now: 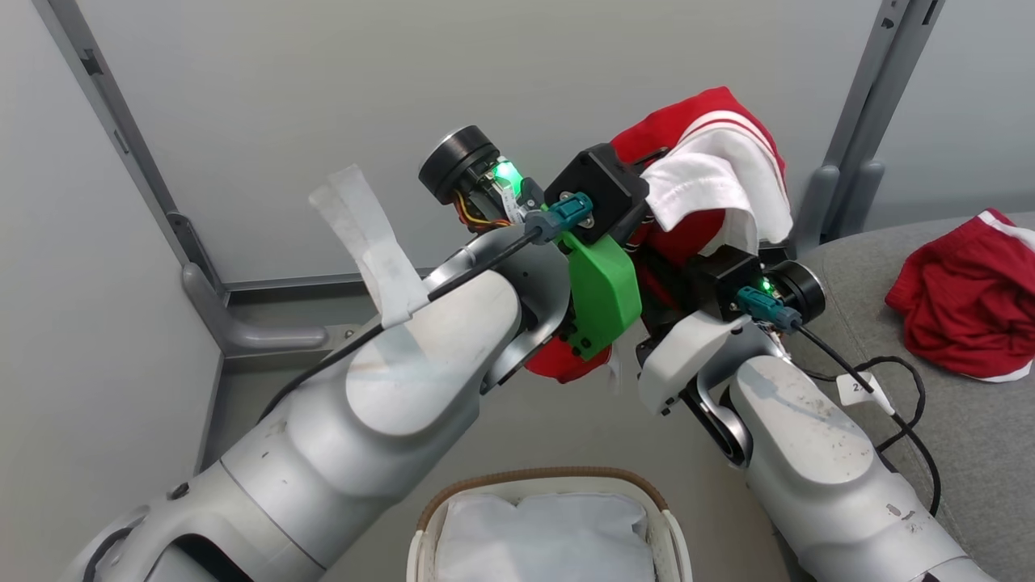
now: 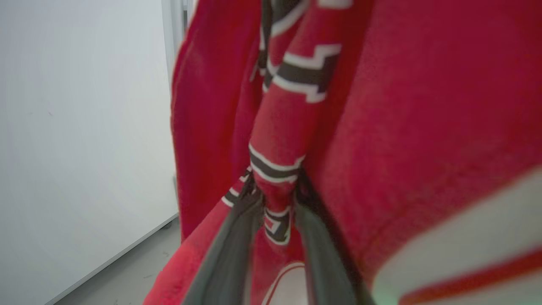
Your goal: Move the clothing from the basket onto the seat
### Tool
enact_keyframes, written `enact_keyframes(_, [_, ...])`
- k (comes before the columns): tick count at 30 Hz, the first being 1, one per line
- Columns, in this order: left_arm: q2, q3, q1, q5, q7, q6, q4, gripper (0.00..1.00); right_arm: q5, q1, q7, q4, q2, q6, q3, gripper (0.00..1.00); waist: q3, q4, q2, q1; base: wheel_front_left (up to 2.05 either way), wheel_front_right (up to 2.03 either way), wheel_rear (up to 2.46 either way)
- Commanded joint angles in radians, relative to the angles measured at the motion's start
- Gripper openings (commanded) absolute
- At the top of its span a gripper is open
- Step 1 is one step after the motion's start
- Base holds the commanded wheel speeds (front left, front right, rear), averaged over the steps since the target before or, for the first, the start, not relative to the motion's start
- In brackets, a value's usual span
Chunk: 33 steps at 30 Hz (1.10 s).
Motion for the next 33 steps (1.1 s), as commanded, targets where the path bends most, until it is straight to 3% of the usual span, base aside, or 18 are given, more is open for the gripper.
enact_keyframes(1, [0.01, 0.005, 0.017, -0.004, 0.002, 0.006, -0.002, 0.0, -0.013, -0.009, 0.0, 0.0, -0.004, -0.001, -0.004, 0.0, 0.003, 0.001, 0.0, 0.0001, 0.0, 0.0, 0.0])
enact_keyframes(19, [0.089, 0.067, 0.051, -0.059, -0.049, 0.034, 0.116, 0.0, 0.01, 0.06, 0.0, -0.087, -0.004, -0.001, 0.055, 0.0, 0.034, -0.049, 0.0, 0.0001, 0.0, 0.0, 0.0])
enact_keyframes(20, [0.09, 0.073, 0.059, -0.068, -0.056, 0.033, 0.122, 0.18, 0.009, 0.061, 0.0, -0.095, -0.004, -0.001, 0.053, 0.0, 0.035, -0.051, 0.0, 0.0001, 0.0, 0.0, 0.0])
enact_keyframes(21, [0.091, 0.08, 0.067, -0.078, -0.061, 0.033, 0.126, 0.29, 0.008, 0.062, 0.0, -0.102, -0.004, -0.001, 0.048, 0.0, 0.036, -0.052, 0.0, 0.0001, 0.0, 0.0, 0.0])
enact_keyframes(22, [0.096, 0.085, 0.076, -0.089, -0.069, 0.031, 0.131, 0.8, 0.006, 0.062, 0.0, -0.108, -0.004, -0.001, 0.043, 0.0, 0.037, -0.053, 0.0, 0.0001, 0.0, 0.0, 0.0])
enact_keyframes(23, [0.098, 0.089, 0.085, -0.098, -0.077, 0.029, 0.134, 1.0, 0.002, 0.061, 0.0, -0.112, -0.004, -0.001, 0.036, 0.0, 0.038, -0.054, 0.0, 0.0001, 0.0, 0.0, 0.0])
enact_keyframes(33, [0.114, 0.091, 0.231, -0.128, -0.222, 0.02, 0.148, 1.0, -0.048, 0.071, 0.0, -0.131, -0.004, -0.001, -0.076, 0.0, 0.042, -0.048, 0.0, 0.0001, 0.0, 0.0, 0.0])
